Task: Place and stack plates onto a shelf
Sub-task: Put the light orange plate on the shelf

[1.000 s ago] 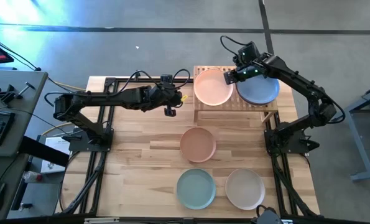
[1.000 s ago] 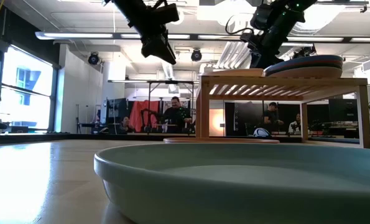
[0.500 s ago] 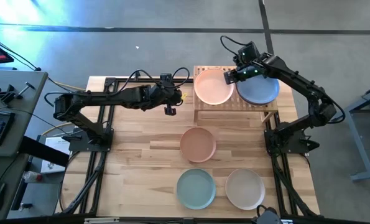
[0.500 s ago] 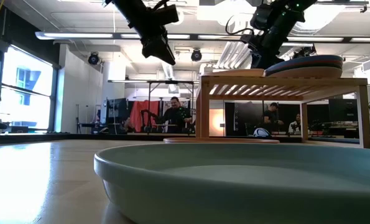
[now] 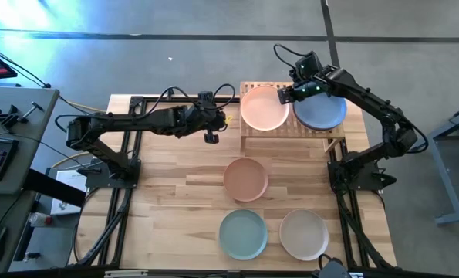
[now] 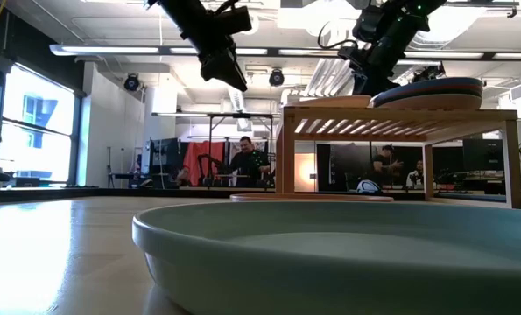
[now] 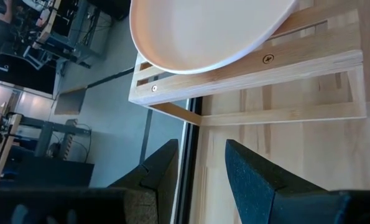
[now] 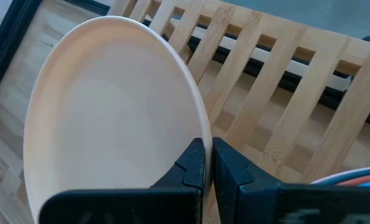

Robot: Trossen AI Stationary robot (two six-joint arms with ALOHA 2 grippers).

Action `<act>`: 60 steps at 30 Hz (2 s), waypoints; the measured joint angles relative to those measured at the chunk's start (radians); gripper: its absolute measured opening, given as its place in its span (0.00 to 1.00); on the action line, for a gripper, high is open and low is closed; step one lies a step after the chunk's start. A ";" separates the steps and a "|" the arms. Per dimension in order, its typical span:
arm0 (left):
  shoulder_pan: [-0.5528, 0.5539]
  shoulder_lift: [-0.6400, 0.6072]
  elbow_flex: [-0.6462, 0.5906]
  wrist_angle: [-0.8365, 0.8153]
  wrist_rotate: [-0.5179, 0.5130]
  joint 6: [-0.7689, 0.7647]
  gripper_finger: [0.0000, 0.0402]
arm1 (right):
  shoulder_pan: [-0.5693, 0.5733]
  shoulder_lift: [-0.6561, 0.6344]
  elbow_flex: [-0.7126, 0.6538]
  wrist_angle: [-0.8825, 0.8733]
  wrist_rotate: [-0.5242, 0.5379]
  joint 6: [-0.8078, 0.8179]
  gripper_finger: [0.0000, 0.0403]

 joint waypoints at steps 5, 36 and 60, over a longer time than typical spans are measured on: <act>0.000 0.000 0.000 0.000 0.000 -0.008 0.30 | 0.000 0.000 0.000 0.000 -0.003 0.001 0.00; 0.000 0.000 0.000 -0.001 -0.004 0.073 0.30 | 0.000 -0.001 0.052 -0.091 0.050 -0.003 0.00; 0.000 0.000 0.000 -0.001 -0.003 0.073 0.30 | 0.000 0.074 0.068 -0.082 0.091 -0.013 0.00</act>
